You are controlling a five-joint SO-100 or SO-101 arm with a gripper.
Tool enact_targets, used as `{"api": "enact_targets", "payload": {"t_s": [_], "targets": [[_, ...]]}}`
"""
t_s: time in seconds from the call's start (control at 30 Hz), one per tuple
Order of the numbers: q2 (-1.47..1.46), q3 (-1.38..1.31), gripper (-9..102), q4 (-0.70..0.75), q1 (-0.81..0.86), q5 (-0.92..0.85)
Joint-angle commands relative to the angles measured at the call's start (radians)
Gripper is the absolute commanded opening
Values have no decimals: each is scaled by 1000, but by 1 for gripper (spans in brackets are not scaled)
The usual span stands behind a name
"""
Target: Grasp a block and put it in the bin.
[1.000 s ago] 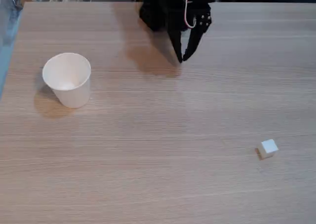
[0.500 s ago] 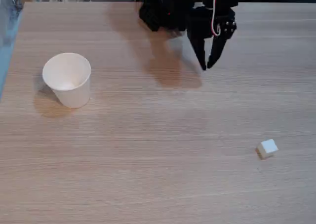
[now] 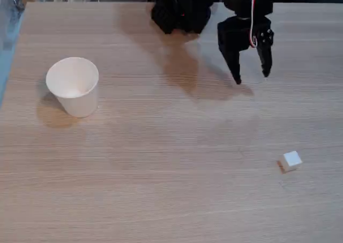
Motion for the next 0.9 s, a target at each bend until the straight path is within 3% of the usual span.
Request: {"api": "enact_targets", "payload": {"t_s": [0.0,0.87], "targets": [[-21,-40,36,-34,2,-20],[-354,-287,37,-147,14,63]]}}
